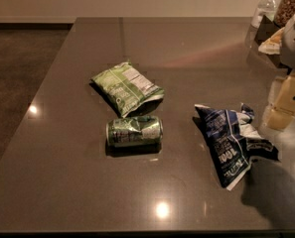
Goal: Move blue chip bag near green jalapeno chip bag
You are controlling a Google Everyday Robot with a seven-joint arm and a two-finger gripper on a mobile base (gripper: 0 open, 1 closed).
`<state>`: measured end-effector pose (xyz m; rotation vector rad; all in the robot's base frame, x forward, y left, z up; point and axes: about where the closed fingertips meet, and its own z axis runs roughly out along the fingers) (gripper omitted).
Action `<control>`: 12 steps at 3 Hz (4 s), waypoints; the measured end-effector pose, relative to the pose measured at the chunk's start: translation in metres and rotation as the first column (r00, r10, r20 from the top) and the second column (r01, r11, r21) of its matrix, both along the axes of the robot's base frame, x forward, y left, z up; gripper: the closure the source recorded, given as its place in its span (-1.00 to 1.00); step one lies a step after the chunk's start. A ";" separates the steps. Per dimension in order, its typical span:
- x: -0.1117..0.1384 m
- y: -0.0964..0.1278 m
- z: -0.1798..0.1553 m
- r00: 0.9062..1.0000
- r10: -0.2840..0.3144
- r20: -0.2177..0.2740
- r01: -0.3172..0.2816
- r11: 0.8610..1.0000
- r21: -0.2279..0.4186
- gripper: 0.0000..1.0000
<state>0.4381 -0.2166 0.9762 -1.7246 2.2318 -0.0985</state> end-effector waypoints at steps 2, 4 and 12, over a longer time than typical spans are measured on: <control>0.001 -0.001 -0.006 1.000 -0.025 -0.005 0.025 1.000 0.002 -1.00; -0.004 0.002 -0.043 0.997 -0.063 -0.047 0.063 0.998 0.004 -1.00; 0.080 0.077 -0.040 0.989 0.135 -0.057 -0.136 0.990 -0.022 1.00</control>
Offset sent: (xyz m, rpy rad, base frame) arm 0.0023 -0.0040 -0.0202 0.0049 0.0361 -0.0582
